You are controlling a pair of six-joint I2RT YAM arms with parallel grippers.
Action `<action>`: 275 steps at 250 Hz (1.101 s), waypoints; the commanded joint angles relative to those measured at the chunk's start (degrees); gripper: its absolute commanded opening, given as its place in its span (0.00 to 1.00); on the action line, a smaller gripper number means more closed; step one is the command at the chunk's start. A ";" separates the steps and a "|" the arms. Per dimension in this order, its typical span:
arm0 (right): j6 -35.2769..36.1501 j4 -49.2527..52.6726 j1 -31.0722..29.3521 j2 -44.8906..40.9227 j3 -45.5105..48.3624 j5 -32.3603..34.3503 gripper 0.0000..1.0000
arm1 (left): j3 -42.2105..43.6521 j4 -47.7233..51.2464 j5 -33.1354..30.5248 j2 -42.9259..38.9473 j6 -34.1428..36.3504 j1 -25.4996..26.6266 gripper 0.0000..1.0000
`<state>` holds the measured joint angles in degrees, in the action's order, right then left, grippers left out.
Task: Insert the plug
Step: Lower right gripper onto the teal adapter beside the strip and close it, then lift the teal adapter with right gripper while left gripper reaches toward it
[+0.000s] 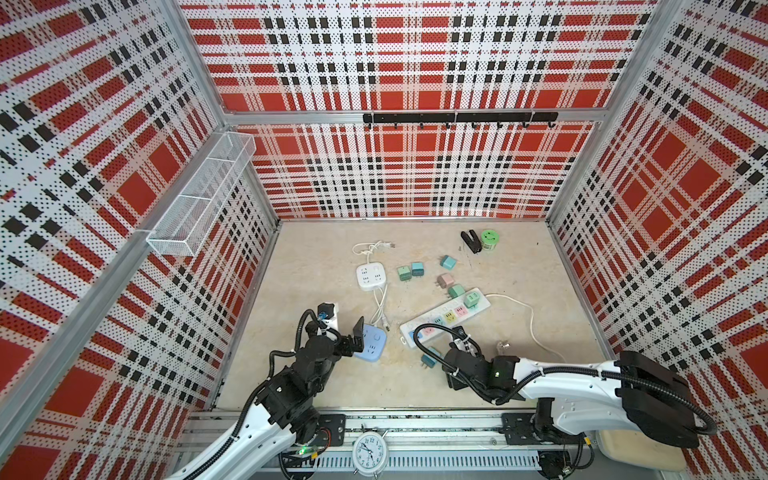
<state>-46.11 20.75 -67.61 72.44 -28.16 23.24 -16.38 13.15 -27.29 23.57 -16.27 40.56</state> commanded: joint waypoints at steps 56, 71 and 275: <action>-0.81 -3.33 -0.50 6.12 -1.26 2.47 0.61 | 0.03 -0.73 0.22 0.51 -0.59 -0.25 0.99; -0.88 -4.49 -0.50 6.26 -0.70 2.30 0.58 | 0.03 -0.86 0.69 0.63 -0.43 -0.30 0.99; 1.14 -8.04 -0.50 -6.53 5.35 9.19 0.24 | -0.77 -1.23 3.66 2.57 0.42 1.37 0.99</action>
<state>-45.58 12.21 -67.81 72.38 -23.77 27.88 -16.01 11.64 -25.76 27.16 -14.98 41.78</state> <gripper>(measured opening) 0.454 0.993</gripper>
